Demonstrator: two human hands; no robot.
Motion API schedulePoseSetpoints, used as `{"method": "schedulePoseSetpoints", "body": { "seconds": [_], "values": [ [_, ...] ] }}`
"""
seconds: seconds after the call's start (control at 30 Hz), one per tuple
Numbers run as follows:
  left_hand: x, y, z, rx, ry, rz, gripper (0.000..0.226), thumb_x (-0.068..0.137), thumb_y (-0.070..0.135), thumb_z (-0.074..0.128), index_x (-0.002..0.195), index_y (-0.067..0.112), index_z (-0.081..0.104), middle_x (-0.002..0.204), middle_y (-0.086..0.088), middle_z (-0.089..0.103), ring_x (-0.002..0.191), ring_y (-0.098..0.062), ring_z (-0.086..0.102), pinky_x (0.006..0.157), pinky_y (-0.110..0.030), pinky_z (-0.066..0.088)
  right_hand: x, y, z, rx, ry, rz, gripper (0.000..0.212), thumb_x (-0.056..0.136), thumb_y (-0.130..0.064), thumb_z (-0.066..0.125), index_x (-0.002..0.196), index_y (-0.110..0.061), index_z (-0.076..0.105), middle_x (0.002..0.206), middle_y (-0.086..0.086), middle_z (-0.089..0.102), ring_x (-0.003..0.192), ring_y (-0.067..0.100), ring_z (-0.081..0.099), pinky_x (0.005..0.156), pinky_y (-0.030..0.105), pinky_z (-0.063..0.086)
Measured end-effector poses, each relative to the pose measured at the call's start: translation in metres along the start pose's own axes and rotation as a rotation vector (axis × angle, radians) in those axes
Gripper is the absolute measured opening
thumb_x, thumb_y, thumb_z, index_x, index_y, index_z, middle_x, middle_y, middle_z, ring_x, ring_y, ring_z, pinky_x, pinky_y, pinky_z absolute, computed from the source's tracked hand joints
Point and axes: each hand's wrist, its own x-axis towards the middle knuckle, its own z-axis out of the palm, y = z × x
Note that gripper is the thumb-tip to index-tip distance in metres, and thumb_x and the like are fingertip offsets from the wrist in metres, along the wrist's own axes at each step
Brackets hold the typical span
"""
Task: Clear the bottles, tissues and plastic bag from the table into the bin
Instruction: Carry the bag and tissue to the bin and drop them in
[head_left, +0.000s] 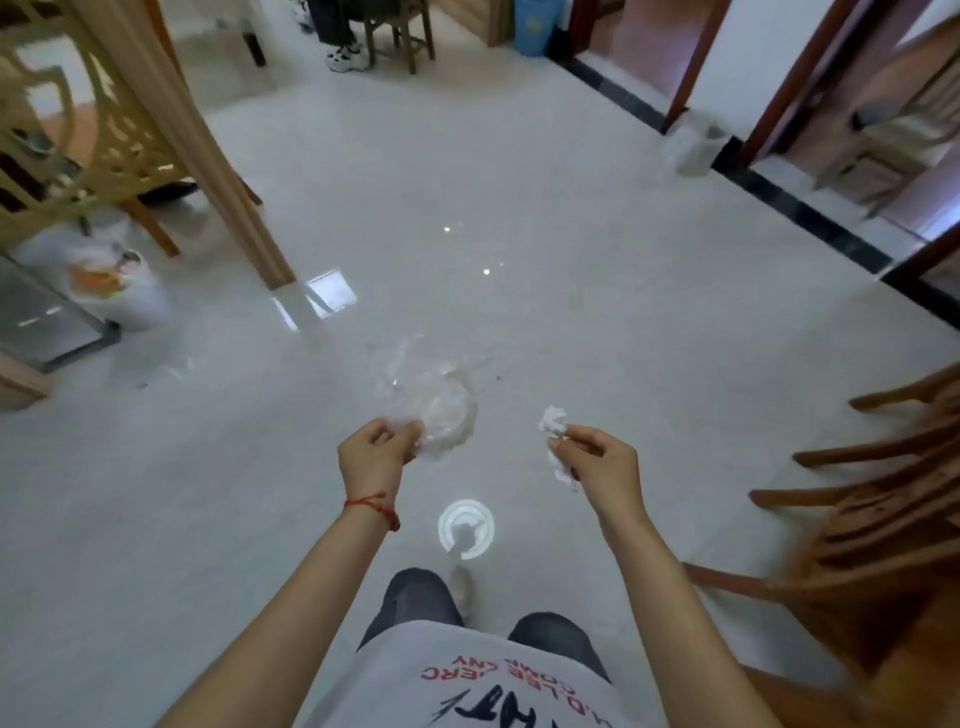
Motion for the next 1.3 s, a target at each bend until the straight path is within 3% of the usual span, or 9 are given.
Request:
{"method": "schedulePoseSetpoints", "body": {
  "seconds": [0.2, 0.4, 0.6, 0.73, 0.8, 0.93, 1.03, 1.2, 1.3],
  "values": [
    [0.035, 0.013, 0.06, 0.106, -0.248, 0.016, 0.02, 0.07, 0.005, 0.07, 0.06, 0.002, 0.053, 0.058, -0.007, 0.04, 0.056, -0.016, 0.04, 0.056, -0.02, 0.05, 0.015, 0.006, -0.024, 0.115, 0.225, 0.057, 0.015, 0.077, -0.011, 0.071, 0.082, -0.024, 0.068, 0.076, -0.006, 0.069, 0.069, 0.004, 0.064, 0.051, 0.007, 0.047],
    [0.037, 0.013, 0.137, 0.188, -0.488, 0.028, 0.026, 0.07, 0.007, 0.07, 0.063, -0.01, 0.052, 0.064, -0.011, 0.041, 0.06, -0.017, 0.042, 0.053, -0.014, 0.051, 0.023, 0.015, -0.072, 0.232, 0.465, 0.102, 0.014, 0.076, -0.009, 0.072, 0.087, -0.018, 0.069, 0.075, -0.008, 0.068, 0.063, -0.003, 0.063, 0.055, 0.004, 0.046],
    [0.031, 0.014, 0.224, 0.245, -0.645, 0.062, 0.028, 0.068, 0.006, 0.069, 0.061, -0.013, 0.049, 0.069, -0.008, 0.04, 0.065, -0.019, 0.036, 0.056, -0.021, 0.05, 0.05, 0.019, -0.125, 0.348, 0.613, 0.112, 0.017, 0.077, -0.005, 0.071, 0.092, -0.011, 0.068, 0.076, -0.003, 0.068, 0.066, 0.004, 0.064, 0.058, 0.007, 0.049],
    [0.031, 0.019, 0.289, 0.282, -0.705, 0.082, 0.02, 0.069, 0.006, 0.069, 0.06, 0.002, 0.051, 0.066, -0.009, 0.034, 0.063, -0.019, 0.031, 0.049, -0.015, 0.046, 0.092, 0.007, -0.16, 0.388, 0.67, 0.105, 0.016, 0.077, -0.003, 0.07, 0.092, -0.01, 0.068, 0.074, -0.002, 0.067, 0.06, 0.002, 0.063, 0.054, 0.006, 0.048],
    [0.033, 0.025, 0.324, 0.291, -0.723, 0.083, 0.02, 0.069, 0.006, 0.069, 0.061, 0.006, 0.051, 0.066, -0.009, 0.033, 0.064, -0.019, 0.03, 0.051, -0.02, 0.046, 0.115, -0.004, -0.18, 0.389, 0.679, 0.107, 0.016, 0.077, -0.005, 0.071, 0.088, -0.014, 0.067, 0.073, -0.004, 0.067, 0.063, 0.005, 0.062, 0.054, 0.006, 0.048],
    [0.033, 0.043, 0.394, 0.306, -0.742, 0.106, 0.023, 0.07, 0.006, 0.069, 0.059, 0.005, 0.048, 0.065, -0.01, 0.03, 0.061, -0.017, 0.03, 0.049, -0.016, 0.046, 0.159, -0.031, -0.223, 0.351, 0.681, 0.102, 0.015, 0.078, -0.007, 0.07, 0.092, -0.013, 0.068, 0.074, -0.006, 0.067, 0.066, 0.005, 0.062, 0.055, 0.006, 0.048],
    [0.036, 0.059, 0.446, 0.304, -0.742, 0.142, 0.031, 0.07, 0.007, 0.068, 0.057, 0.008, 0.04, 0.064, -0.01, 0.024, 0.055, -0.013, 0.028, 0.04, -0.009, 0.035, 0.193, -0.054, -0.257, 0.328, 0.667, 0.081, 0.015, 0.079, -0.005, 0.068, 0.094, -0.008, 0.067, 0.071, -0.005, 0.065, 0.059, 0.001, 0.06, 0.052, 0.004, 0.045],
    [0.055, 0.079, 0.525, 0.314, -0.75, 0.147, 0.033, 0.071, 0.008, 0.067, 0.057, 0.01, 0.038, 0.061, -0.009, 0.021, 0.056, -0.015, 0.024, 0.039, -0.009, 0.034, 0.258, -0.09, -0.302, 0.303, 0.683, 0.076, 0.019, 0.081, -0.006, 0.066, 0.1, -0.006, 0.067, 0.074, 0.001, 0.064, 0.064, 0.005, 0.059, 0.052, 0.004, 0.045],
    [0.075, 0.088, 0.576, 0.318, -0.764, 0.152, 0.032, 0.071, 0.009, 0.067, 0.056, 0.006, 0.039, 0.062, -0.01, 0.024, 0.059, -0.018, 0.025, 0.039, -0.009, 0.034, 0.302, -0.105, -0.324, 0.308, 0.704, 0.086, 0.016, 0.08, -0.008, 0.068, 0.095, -0.011, 0.068, 0.071, -0.005, 0.064, 0.063, 0.006, 0.059, 0.052, 0.004, 0.046]
  ]
}}
